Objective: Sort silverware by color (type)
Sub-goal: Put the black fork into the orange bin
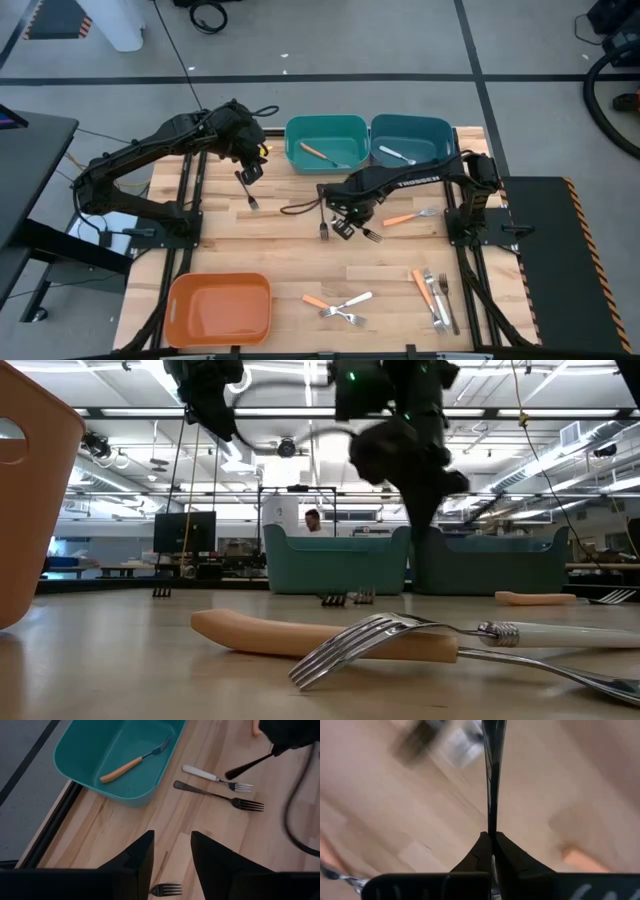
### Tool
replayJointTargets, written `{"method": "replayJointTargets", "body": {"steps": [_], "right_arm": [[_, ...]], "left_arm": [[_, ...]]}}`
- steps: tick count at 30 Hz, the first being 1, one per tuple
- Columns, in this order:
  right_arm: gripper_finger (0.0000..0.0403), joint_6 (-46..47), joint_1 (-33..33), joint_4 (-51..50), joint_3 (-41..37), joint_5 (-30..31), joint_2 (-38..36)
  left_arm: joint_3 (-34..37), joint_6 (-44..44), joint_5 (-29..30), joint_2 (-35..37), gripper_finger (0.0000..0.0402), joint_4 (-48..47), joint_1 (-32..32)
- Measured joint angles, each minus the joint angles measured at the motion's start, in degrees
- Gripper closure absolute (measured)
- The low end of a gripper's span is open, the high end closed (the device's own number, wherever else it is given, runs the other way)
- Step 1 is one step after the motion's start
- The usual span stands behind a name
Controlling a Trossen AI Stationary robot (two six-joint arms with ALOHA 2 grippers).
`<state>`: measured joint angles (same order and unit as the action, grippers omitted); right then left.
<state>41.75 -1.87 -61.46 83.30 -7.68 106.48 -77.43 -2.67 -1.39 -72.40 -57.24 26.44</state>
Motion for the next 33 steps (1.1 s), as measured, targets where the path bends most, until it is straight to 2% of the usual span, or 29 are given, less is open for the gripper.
{"method": "replayJointTargets", "body": {"steps": [5, 11, 16, 19, 21, 26, 28, 31, 33], "right_arm": [[0.0393, -7.9, -0.71, -1.83, 10.11, 6.76, -0.12], [0.0392, -16.9, -2.91, -9.36, 23.35, 19.13, -2.91], [0.0392, -20.77, -4.99, -10.69, 29.9, 27.11, -9.84], [0.0392, -23.54, -5.51, -6.06, 30.83, 32.1, -14.41], [0.0392, -26.3, -5.42, -2.02, 30.74, 34.15, -16.72], [0.0392, -34.01, -3.46, 6.28, 29.52, 35.29, -19.69], [0.0392, -36.35, -2.54, 9.33, 28.38, 35.3, -20.05], [0.0392, -40.2, -1.48, 11.44, 27.13, 35.28, -19.39], [0.0392, -42.49, -1.01, 12.2, 26.85, 35.32, -18.37]], "left_arm": [[0.0, 1.2, -0.04, 0.0, 0.0262, 0.99, 0.0], [0.0, 5.4, -0.24, 0.0, 0.0262, 6.24, 0.0], [0.0, 6.98, -6.1, 0.0, 0.0262, 11.77, -0.12], [0.0, 8.32, -9.83, 0.0, 0.0262, 18.93, -1.04], [0.0, 9.75, -10.19, -0.16, 0.0262, 25.14, -2.15], [-0.02, 11.4, -10.32, -1.01, 0.0262, 41.11, -4.97], [0.0, 11.19, -10.28, -1.42, 0.0262, 44.72, -6.04], [-0.01, 11.18, -8.18, -2.7, 0.0262, 49.47, -7.69], [0.0, 12.25, -4.62, -3.44, 0.0262, 51.19, -8.2]]}}
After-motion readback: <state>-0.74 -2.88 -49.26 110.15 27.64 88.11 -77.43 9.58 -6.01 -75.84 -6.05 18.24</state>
